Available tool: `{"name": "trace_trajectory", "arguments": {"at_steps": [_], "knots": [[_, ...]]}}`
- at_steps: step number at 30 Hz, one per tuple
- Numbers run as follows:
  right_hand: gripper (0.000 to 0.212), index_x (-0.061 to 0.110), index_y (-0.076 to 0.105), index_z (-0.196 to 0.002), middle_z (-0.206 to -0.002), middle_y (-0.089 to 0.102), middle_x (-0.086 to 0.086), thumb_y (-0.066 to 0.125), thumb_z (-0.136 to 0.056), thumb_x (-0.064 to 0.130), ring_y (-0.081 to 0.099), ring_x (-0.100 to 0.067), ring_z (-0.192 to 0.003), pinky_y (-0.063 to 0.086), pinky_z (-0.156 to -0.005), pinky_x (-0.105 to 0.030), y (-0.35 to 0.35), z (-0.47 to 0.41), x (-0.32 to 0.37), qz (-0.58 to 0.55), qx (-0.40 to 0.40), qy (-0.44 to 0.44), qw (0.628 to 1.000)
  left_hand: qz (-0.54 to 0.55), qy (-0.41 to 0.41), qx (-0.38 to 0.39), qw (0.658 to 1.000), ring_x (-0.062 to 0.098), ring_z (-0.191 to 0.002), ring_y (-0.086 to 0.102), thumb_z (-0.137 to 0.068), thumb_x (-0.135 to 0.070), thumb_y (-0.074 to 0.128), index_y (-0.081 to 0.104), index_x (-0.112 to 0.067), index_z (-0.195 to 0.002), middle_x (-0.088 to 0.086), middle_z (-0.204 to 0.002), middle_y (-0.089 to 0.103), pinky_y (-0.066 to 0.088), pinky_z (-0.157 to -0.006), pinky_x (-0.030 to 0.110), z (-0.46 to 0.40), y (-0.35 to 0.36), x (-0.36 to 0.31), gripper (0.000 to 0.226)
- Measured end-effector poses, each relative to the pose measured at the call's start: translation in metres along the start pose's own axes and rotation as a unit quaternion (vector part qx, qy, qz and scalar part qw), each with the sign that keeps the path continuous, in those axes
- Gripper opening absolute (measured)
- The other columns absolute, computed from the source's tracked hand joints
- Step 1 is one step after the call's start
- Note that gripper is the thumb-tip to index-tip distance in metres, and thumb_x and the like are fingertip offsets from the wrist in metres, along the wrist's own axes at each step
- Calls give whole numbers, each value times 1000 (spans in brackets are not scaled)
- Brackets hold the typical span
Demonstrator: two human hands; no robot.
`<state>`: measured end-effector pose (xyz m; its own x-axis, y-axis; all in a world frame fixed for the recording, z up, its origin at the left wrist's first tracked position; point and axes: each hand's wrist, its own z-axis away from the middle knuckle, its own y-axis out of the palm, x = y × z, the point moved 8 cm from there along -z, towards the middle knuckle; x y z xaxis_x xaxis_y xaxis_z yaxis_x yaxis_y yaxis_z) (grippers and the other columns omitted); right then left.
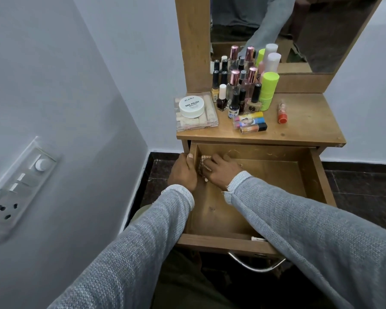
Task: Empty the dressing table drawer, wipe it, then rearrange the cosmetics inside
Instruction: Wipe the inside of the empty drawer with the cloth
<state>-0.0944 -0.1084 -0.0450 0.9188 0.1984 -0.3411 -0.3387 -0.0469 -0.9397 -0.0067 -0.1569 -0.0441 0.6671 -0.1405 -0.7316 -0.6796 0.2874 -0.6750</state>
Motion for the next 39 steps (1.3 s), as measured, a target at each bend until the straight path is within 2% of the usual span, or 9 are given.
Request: {"name": "trace_trajectory", "arguments": {"at_steps": [4,9,13,19,23,26,30,33,39], "knots": [[33,13,70,-60,-70,64,1,43,-79,12,42,-23,-84,35,-67,-33,-12,-14,-3,77,-67,-30,994,-42,19,-15,999,29,-93,59,-104,-38,23,51,-12,-105,9,-103,62,44,-78,36,-2,-2,-3,38],[37,14,71,-56,-67,64,1,39,-74,15,39,-22,-87,46,-61,-29,1,-21,0,58,-53,-53,995,-105,60,-6,993,31,-99,59,-103,-39,24,51,-11,-115,10,-113,61,47,-83,40,-3,0,-9,41],[15,16,73,-62,-72,66,1,61,-70,18,40,-22,-87,47,-61,-28,7,-7,-11,75,-41,-69,994,-115,83,9,990,32,-100,59,-102,-40,29,49,-10,-118,11,-114,60,49,-85,45,-3,2,-11,40],[38,11,74,-69,-76,69,-3,37,-80,10,56,-23,-78,50,-58,-30,17,26,-33,119,-99,-78,985,-118,75,20,990,30,-104,59,-102,-35,30,49,-8,-124,11,-118,60,49,-90,45,-4,2,-12,40],[9,16,74,-68,-79,69,0,68,-69,22,51,-23,-85,49,-63,-30,6,1,-10,137,-80,-105,982,-127,84,19,988,33,-102,59,-102,-32,31,49,-7,-123,14,-117,60,48,-87,45,-4,2,-16,38],[19,16,70,-54,-67,66,2,85,-51,29,54,-21,-81,47,-61,-28,-1,-23,7,94,-59,-121,987,-132,85,20,987,34,-101,59,-101,-32,30,48,-7,-120,15,-115,60,48,-86,44,-3,1,-17,36],[15,18,72,-60,-76,69,1,83,-54,26,48,-23,-89,38,-66,-32,-2,-12,-4,116,-86,-136,980,-134,88,21,987,33,-102,59,-102,-33,30,47,-7,-124,14,-116,60,48,-86,44,-4,0,-16,38],[29,15,76,-77,-88,72,-5,87,-50,21,66,-24,-86,52,-62,-33,7,32,-33,121,-91,-129,980,-128,91,25,987,32,-101,59,-102,-33,29,49,-6,-122,13,-115,60,49,-86,44,-4,1,-16,39],[27,11,76,-80,-90,71,-7,80,-54,16,67,-26,-82,56,-61,-35,30,70,-70,103,19,-80,991,-132,92,19,987,30,-100,60,-102,-32,30,50,-5,-118,13,-113,61,46,-83,39,-3,0,-17,38]]}}
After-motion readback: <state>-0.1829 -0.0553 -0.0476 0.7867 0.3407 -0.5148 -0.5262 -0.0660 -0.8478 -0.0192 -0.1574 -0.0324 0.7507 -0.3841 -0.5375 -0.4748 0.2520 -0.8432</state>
